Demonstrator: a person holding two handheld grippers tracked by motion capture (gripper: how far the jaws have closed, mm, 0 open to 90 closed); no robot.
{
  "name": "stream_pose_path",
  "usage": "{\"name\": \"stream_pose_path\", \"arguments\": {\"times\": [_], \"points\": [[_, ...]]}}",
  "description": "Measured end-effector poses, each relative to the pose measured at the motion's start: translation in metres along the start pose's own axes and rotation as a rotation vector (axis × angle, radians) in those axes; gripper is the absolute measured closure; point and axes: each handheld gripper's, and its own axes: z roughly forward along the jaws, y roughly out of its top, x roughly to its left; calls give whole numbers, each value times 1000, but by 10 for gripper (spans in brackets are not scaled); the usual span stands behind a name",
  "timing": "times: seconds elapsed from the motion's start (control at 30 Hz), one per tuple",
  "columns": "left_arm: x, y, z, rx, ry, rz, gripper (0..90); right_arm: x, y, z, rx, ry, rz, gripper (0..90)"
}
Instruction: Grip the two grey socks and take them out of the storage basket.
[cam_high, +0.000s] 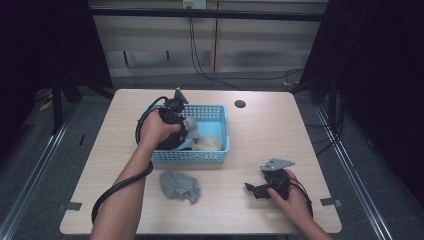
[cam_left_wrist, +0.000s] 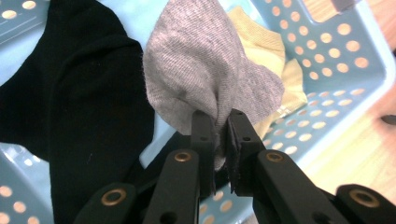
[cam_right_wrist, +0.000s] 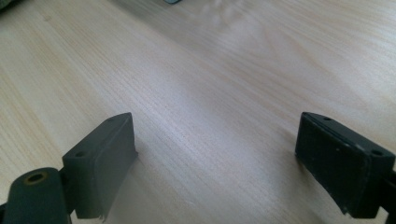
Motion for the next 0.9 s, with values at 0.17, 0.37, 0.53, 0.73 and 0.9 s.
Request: {"name": "stream_pose_path", "arguments": {"times": [0.17,0.37,0.53,0.73,0.9], "points": [[0,-4,-12,4,-9,9,828,0,0,0,1,1,4,116],[0,-8,-22,-6,-25,15,827,0,0,0,1,0,3,116],[-1,-12,-27,-1,-30,22,828,0,0,0,1,1,3,116],[-2,-16,-35,3,-35,28,827,0,0,0,1,0,3,116],[-8,-19,-44,-8,-40,49,827,0,0,0,0,1,3,116]]}}
